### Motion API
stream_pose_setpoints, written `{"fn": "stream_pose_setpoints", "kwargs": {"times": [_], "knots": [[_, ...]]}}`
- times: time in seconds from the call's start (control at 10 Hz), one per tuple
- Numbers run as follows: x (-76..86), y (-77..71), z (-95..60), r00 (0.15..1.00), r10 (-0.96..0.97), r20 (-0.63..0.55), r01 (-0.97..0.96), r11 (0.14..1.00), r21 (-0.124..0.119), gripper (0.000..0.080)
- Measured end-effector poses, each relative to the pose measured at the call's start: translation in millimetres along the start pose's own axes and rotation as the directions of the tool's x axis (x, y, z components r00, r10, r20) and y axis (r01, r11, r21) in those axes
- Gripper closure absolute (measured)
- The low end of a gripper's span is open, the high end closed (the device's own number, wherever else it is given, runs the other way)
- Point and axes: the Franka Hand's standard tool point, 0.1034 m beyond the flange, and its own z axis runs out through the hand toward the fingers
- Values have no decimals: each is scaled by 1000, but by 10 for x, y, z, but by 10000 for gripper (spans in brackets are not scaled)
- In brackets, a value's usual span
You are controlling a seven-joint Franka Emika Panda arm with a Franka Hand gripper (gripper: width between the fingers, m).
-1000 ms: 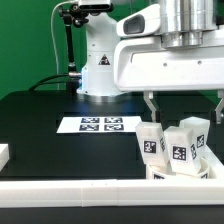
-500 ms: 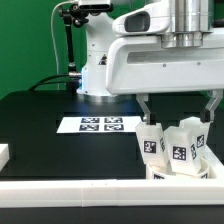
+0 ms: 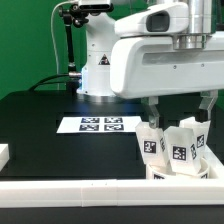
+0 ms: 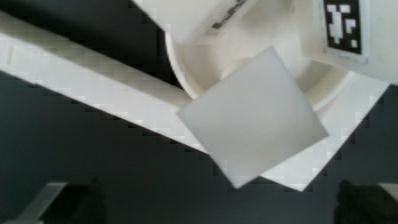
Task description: Assemble stool
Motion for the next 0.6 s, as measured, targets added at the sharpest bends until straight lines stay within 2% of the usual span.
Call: {"fn": "stream_pose_setpoints", "kwargs": {"times": [0.1, 0.2, 0.6], "knots": [[2, -20, 9, 994, -110, 1, 110, 994, 2, 151], [-10, -42, 30, 991, -137, 3, 137, 991, 7, 151], [-34, -36, 48, 993, -119, 8, 119, 993, 5, 151]]}}
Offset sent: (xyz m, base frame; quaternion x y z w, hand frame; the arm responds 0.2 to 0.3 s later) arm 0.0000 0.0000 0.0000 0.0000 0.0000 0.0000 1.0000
